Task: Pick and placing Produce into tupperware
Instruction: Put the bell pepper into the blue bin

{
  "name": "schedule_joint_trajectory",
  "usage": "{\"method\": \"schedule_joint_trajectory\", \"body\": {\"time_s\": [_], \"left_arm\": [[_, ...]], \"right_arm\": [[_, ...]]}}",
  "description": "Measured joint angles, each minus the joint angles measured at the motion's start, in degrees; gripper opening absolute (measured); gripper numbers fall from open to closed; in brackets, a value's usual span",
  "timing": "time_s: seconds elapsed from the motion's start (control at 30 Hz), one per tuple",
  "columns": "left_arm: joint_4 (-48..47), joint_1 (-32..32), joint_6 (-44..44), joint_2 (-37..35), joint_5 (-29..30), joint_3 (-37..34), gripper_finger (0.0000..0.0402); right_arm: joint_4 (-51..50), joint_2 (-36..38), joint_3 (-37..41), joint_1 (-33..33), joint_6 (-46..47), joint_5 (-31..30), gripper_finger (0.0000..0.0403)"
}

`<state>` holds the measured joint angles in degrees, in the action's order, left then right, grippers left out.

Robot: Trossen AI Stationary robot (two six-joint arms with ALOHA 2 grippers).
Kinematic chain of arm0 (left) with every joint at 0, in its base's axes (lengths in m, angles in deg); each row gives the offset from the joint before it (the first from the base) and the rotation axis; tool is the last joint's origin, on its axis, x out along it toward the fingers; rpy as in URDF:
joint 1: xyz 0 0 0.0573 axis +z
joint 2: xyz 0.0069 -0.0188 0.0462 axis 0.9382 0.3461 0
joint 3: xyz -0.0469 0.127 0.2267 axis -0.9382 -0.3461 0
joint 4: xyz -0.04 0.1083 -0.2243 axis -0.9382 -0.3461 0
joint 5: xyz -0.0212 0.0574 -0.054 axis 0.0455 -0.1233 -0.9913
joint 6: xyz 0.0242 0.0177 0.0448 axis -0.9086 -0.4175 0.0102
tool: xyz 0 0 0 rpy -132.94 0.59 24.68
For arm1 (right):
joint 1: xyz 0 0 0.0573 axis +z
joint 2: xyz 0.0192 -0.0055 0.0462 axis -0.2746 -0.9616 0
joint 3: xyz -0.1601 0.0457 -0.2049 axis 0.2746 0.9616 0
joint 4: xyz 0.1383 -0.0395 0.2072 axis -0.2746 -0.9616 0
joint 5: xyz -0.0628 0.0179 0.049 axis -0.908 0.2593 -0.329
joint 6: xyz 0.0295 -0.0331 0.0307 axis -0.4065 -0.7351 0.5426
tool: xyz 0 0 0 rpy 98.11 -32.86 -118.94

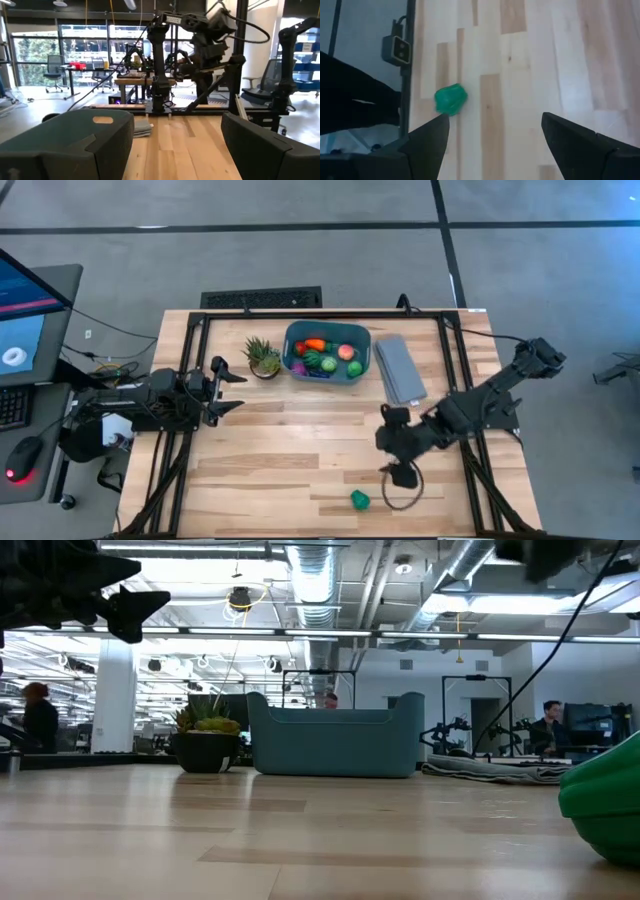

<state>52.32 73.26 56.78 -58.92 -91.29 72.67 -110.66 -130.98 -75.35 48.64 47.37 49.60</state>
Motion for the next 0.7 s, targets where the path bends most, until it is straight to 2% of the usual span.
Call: {"method": "schedule_joint_trajectory", "body": {"time_s": [0.33,0.53,0.7], "left_arm": [[-0.50,0.00,2.56,-0.02,-0.78,0.00,0.0288],[-1.27,0.00,1.58,-0.02,-2.27,0.00,0.0288],[-1.29,0.00,0.50,-0.02,-5.28,0.00,0.0288]], "right_arm": [[2.02,-1.76,0.02,14.26,18.66,-16.40,0.0340],[13.82,-8.29,0.02,18.14,32.76,-22.87,0.0340],[25.67,-17.70,-1.10,17.42,39.81,-25.38,0.0339]]}}
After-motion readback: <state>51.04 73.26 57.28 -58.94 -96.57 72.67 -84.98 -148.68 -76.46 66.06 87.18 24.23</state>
